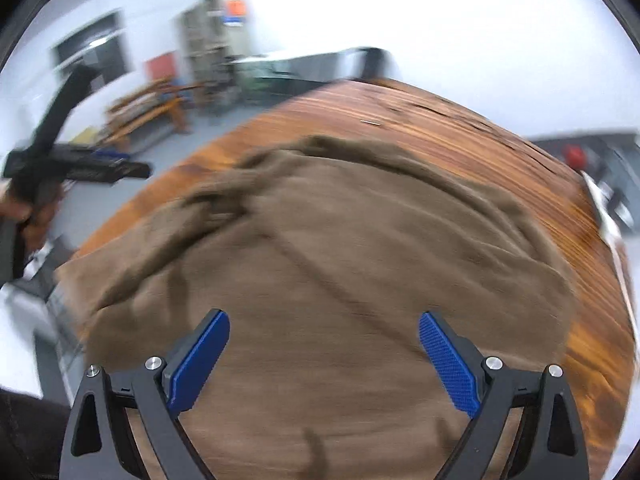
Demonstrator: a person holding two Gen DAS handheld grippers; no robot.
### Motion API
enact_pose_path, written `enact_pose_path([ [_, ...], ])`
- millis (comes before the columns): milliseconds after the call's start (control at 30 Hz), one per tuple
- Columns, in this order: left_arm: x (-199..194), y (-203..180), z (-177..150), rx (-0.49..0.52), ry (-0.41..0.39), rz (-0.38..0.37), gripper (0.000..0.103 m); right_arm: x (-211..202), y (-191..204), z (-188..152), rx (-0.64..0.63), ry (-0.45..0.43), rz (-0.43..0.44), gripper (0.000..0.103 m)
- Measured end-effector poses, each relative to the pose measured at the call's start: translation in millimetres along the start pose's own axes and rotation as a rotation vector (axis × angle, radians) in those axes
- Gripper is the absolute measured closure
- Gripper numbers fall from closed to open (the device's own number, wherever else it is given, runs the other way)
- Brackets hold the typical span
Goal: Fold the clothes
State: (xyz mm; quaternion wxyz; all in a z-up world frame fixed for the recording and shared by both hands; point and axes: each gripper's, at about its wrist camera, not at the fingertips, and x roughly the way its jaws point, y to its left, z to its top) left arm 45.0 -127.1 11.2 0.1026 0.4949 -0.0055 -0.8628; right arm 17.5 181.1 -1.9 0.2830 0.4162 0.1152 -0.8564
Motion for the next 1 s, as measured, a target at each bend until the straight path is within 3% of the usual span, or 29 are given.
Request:
enact_pose_path([
  [267,-14,83,-69,-0.097,0.043,0.056,0.032,8,139,-3,-0.300,-0.012,0.256,0.006],
  [567,-11,154,-95,-0.160,0.056,0.019,0.032,43,272,1,-0.424,0.068,0.427,0.006],
  [767,-6,189,-105,-0.155,0.067,0.015,0.032,88,339,3,-0.518,0.116,0.395,0.006],
  [1000,-4,221,-112,-0.170,0.070,0.018,0.032,134,367,4,-0.547,0.218,0.320,0.006],
])
